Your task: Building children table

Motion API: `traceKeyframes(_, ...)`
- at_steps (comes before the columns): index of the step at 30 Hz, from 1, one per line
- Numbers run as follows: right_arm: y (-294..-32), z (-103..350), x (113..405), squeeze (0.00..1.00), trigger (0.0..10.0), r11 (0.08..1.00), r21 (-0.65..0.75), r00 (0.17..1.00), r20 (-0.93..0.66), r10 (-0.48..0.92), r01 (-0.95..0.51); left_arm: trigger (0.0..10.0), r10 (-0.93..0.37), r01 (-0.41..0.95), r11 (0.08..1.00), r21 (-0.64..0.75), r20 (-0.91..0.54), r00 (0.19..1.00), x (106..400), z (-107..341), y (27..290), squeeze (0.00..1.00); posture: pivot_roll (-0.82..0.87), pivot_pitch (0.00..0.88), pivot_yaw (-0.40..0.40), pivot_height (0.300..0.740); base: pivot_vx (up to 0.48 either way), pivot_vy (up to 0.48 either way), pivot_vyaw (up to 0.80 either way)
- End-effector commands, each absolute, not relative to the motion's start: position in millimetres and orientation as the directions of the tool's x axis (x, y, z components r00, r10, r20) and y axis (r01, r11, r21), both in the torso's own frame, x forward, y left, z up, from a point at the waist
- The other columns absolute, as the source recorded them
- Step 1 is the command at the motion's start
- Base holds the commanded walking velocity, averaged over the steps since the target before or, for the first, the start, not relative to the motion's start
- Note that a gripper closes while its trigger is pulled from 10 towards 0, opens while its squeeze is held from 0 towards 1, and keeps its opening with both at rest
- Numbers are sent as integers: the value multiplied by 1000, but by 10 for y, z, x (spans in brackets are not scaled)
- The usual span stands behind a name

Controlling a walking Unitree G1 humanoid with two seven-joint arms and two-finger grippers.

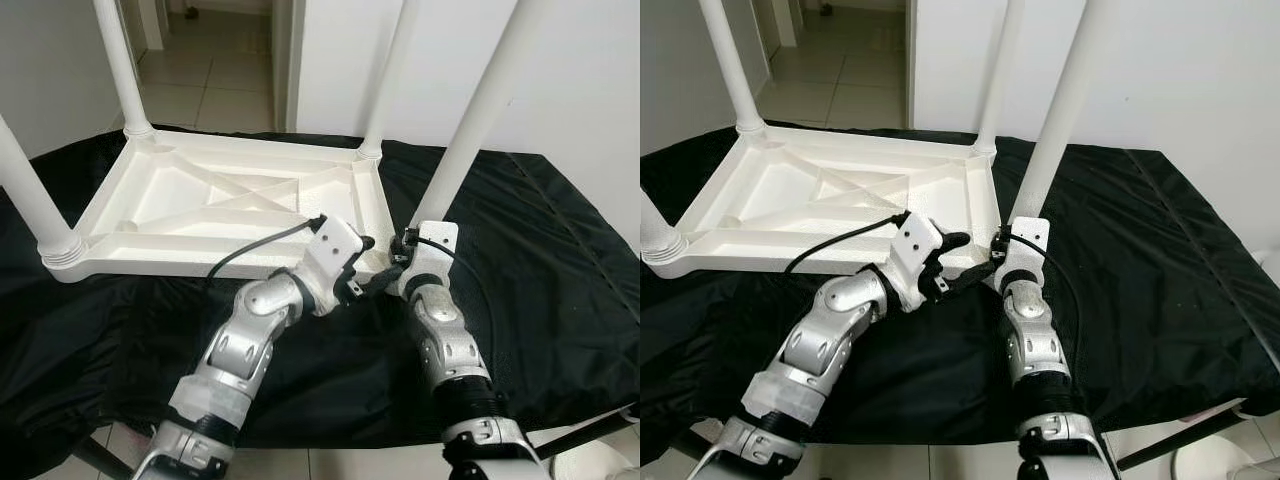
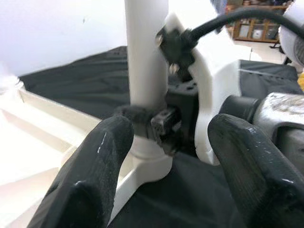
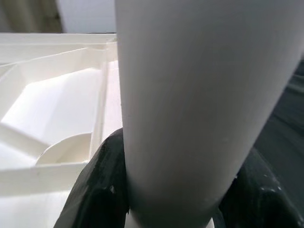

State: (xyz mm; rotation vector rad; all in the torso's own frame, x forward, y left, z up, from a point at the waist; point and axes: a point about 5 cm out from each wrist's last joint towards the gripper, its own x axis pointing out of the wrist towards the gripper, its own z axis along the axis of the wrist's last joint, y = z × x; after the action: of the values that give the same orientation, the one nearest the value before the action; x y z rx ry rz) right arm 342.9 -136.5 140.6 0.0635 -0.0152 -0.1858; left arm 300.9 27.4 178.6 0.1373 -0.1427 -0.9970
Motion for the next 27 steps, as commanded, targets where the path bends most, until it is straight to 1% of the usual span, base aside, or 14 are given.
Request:
traceKeyframes(1,-1529,1305,3376,0,10000,958,73,961,-30,-276,278,10000,-759,739,649,179,93,644,3049,1820,283,0,-39,0,-89,740,0,0,0)
traceKeyframes(2,-1508,1313,3354,118,10000,957,85,961,-21,-277,278,10000,-760,740,649,179,93,644,3048,1816,280,0,-38,0,-91,740,0,0,0)
traceKeyframes(3,-1508,1313,3354,118,10000,957,85,961,-21,-277,278,10000,-760,740,649,179,93,644,3048,1816,280,0,-38,0,-91,740,0,0,0)
traceKeyframes(4,-1490,1324,3336,1000,10000,959,105,964,-13,-265,265,10000,-760,740,648,179,94,643,3050,1819,279,0,-37,0,-93,740,0,0,0)
traceKeyframes(9,-1526,1396,3271,1000,10000,964,117,967,55,-248,240,10000,-763,742,645,180,95,640,3048,1828,304,0,-39,0,-93,740,0,0,0)
traceKeyframes(11,-1565,1423,3216,1000,10000,965,122,966,89,-243,231,10000,-781,762,623,178,93,617,3002,1825,305,0,-40,1,-93,740,0,0,0)
traceKeyframes(14,-1590,1417,3094,1000,10000,970,85,964,121,-236,227,10000,-810,791,585,180,84,580,2906,1797,305,0,-48,4,-87,740,0,0,0)
traceKeyframes(15,-1590,1417,3094,1000,10000,970,85,964,121,-236,227,10000,-810,791,585,180,84,580,2906,1797,305,0,-48,4,-87,740,0,0,0)
traceKeyframes(16,-1586,1389,3032,533,10000,975,73,968,124,-219,211,10000,-819,800,572,183,73,569,2872,1772,315,0,-48,3,-86,740,0,0,0)
traceKeyframes(17,-1579,1362,2979,0,10000,979,67,972,123,-202,195,10000,-826,806,561,186,64,560,2844,1747,327,0,-48,4,-84,740,0,0,0)
traceKeyframes(18,-1579,1362,2979,0,10000,979,67,972,123,-202,195,10000,-826,806,561,186,64,560,2844,1747,327,0,-48,4,-84,740,0,0,0)
traceKeyframes(21,-1557,1307,2818,0,10000,985,80,979,129,-160,150,10000,-842,825,533,186,23,539,2755,1654,384,0,-53,8,-77,740,0,0,0)
traceKeyframes(24,-1545,1299,2741,0,10000,989,77,981,142,-134,124,10000,-844,830,528,179,5,536,2712,1609,429,0,-56,9,-75,740,0,0,0)
traceKeyframes(27,-1517,1293,2556,0,10000,996,67,983,173,-63,52,10000,-838,829,532,173,-37,545,2603,1506,573,0,-60,13,-65,740,0,0,0)
